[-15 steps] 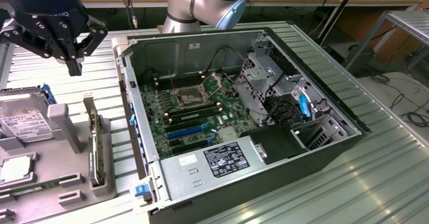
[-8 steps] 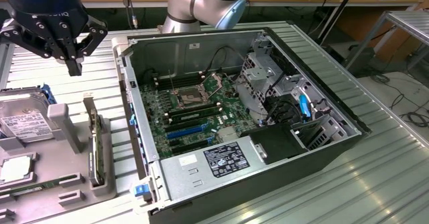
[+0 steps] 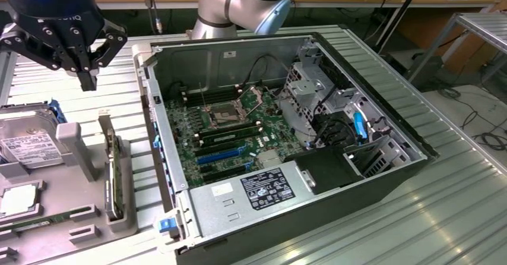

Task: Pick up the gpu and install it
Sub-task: 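Pick up the gpu and move the gpu toward the slot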

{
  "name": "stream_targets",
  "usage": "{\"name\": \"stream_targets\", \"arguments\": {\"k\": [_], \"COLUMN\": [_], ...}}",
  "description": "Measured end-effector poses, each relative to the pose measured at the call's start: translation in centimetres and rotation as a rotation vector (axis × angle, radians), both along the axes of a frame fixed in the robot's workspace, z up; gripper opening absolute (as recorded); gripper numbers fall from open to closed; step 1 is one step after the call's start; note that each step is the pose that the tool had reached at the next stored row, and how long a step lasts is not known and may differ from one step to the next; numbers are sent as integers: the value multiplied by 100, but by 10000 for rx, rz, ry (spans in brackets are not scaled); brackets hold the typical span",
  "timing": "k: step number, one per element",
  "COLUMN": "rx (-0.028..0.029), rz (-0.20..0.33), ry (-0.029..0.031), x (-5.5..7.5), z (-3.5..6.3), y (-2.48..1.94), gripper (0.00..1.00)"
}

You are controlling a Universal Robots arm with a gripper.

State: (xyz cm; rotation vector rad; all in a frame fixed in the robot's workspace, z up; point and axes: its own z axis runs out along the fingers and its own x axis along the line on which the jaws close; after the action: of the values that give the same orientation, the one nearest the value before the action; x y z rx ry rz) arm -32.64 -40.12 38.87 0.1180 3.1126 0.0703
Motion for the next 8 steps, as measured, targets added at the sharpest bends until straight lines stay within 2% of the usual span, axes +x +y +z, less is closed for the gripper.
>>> {"name": "stream_targets", "arguments": {"k": [5,8], "rx": [0,1], "rz": [0,-1], "ry": [0,0], "x": [0,0], "z": [0,0], "y": [-70,-157], "gripper": [11,11]}}
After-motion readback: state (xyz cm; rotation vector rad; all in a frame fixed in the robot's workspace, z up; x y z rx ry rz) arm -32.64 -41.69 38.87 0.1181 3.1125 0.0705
